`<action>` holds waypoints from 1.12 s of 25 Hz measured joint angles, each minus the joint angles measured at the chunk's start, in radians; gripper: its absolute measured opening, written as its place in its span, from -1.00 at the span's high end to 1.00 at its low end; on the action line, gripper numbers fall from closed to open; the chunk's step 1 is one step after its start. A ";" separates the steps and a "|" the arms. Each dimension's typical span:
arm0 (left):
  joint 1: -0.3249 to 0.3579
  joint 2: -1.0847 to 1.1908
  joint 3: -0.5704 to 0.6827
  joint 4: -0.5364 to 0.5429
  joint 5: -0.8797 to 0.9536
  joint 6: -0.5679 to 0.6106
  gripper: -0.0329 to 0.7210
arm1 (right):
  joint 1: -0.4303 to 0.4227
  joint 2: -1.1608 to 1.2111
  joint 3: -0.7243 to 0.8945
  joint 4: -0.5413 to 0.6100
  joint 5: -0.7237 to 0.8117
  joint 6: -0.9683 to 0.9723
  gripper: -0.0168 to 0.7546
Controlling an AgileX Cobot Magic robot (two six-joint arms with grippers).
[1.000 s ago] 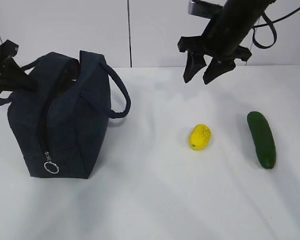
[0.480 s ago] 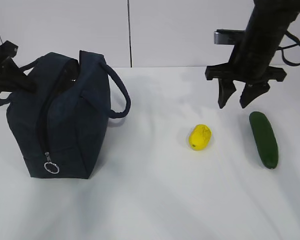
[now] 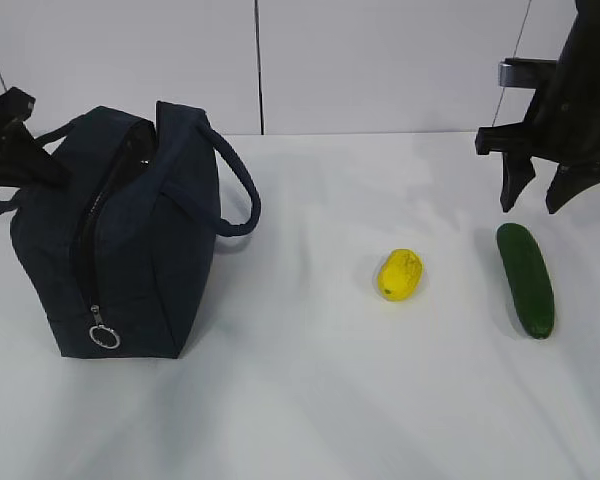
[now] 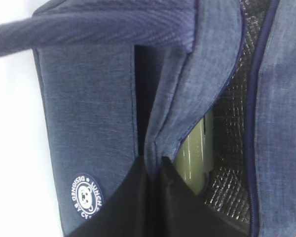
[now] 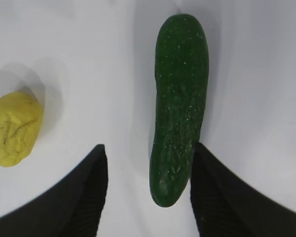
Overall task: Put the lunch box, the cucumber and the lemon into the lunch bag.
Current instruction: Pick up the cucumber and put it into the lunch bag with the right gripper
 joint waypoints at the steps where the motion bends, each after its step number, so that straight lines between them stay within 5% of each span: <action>1: 0.000 0.000 0.000 0.000 0.000 0.000 0.94 | 0.000 0.000 0.000 -0.016 0.000 0.000 -0.09; 10: 0.000 0.000 0.000 0.002 -0.009 0.000 0.94 | 0.000 0.002 0.002 -0.044 0.000 0.005 -0.12; 17: 0.000 0.000 0.000 0.006 -0.015 0.000 0.94 | 0.000 0.070 0.002 -0.044 -0.002 0.005 -0.53; 28: 0.000 0.000 0.000 0.008 -0.017 0.000 0.94 | 0.000 0.176 0.002 -0.113 -0.006 0.011 -0.55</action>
